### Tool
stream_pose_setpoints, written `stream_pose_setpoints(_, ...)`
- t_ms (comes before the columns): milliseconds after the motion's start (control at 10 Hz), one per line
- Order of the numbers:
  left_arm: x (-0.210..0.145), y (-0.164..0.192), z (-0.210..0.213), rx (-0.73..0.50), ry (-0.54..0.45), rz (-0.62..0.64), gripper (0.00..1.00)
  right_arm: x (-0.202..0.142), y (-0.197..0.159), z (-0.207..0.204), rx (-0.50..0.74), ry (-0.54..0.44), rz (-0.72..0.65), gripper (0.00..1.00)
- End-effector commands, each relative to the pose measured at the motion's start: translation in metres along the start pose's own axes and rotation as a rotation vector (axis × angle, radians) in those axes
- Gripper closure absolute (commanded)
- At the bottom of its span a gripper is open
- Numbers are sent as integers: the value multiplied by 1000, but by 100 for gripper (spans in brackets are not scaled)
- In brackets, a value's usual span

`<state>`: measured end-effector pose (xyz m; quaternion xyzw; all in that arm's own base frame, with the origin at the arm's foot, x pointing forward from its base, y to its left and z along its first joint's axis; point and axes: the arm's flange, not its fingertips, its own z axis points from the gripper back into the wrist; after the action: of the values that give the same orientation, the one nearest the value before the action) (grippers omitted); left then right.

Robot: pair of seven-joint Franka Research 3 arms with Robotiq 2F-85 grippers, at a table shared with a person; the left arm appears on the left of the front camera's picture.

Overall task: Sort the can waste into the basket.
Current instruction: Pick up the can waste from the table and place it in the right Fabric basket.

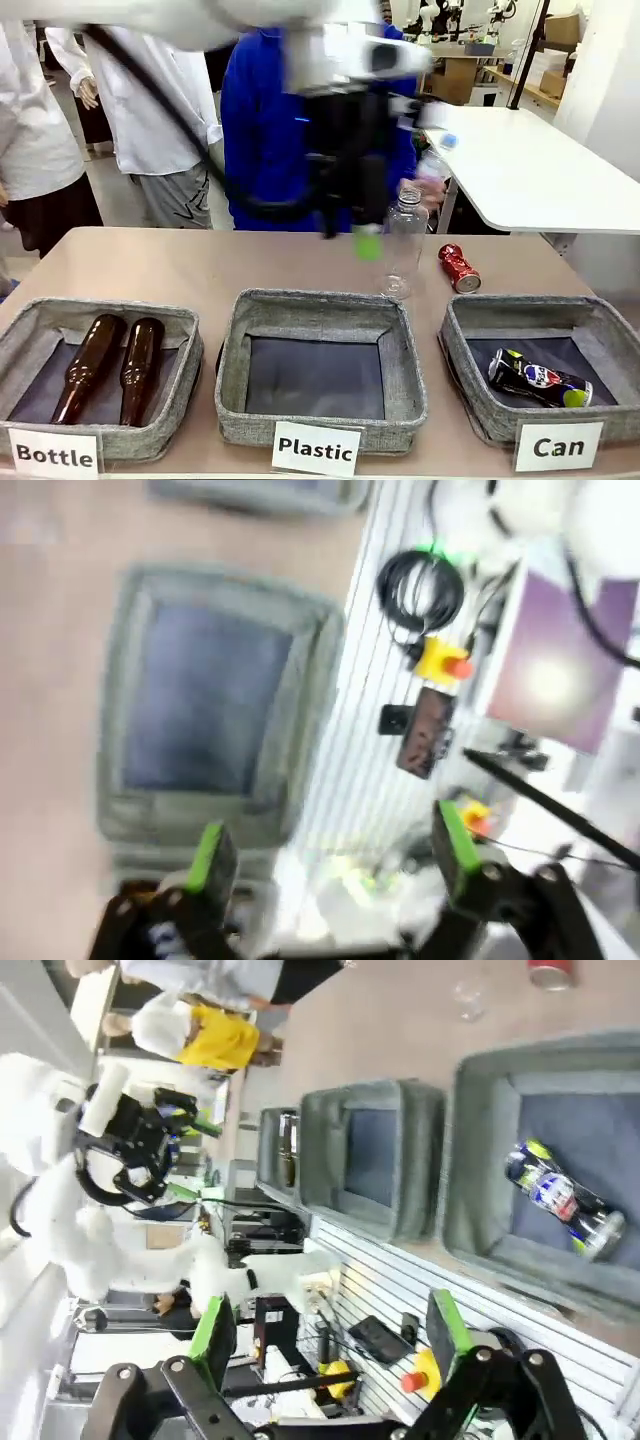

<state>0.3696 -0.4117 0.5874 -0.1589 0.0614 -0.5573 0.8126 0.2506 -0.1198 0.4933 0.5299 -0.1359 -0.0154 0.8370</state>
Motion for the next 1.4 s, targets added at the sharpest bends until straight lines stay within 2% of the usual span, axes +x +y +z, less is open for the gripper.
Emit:
stream_pose_setpoints(0, -173, 29, -37, -84, -206, 234, 0, -34, 4, -83, -28, -19, -91, 0)
stream_pose_setpoints(200, -259, 66, -23, -156, -422, 436, 0, -31, 10, -102, -15, 42, -115, 0)
stream_pose_setpoints(300, -304, 89, -25, -188, -557, 556, 0, -28, 9, -108, 6, 64, -135, 0)
stream_pose_setpoints(400, -355, 97, -29, -214, -728, 700, 0, -28, 9, -114, 27, 75, -152, 0)
stream_pose_setpoints(500, -398, 105, -41, -225, -878, 792, 0, -22, 5, -115, 52, 93, -183, 0)
stream_pose_setpoints(600, -431, 115, -56, -225, -1027, 824, 0, -7, -4, -111, 69, 74, -227, 0)
stream_pose_setpoints(800, -481, 101, -94, -162, -1288, 847, 0, 8, -33, -79, 106, 1, -315, 0)
stream_pose_setpoints(900, -462, 141, -15, -273, -971, 881, 0, 22, -43, -62, 131, -77, -323, 0)
stream_pose_setpoints(1000, -462, 141, -15, -273, -971, 881, 0, 19, -60, -46, 133, -108, -321, 0)
stream_pose_setpoints(1100, -462, 141, -15, -273, -971, 881, 0, 43, -33, -58, 81, 20, -304, 0)
stream_pose_setpoints(1300, -462, 141, -15, -273, -971, 881, 0, 43, -33, -58, 81, 20, -304, 0)
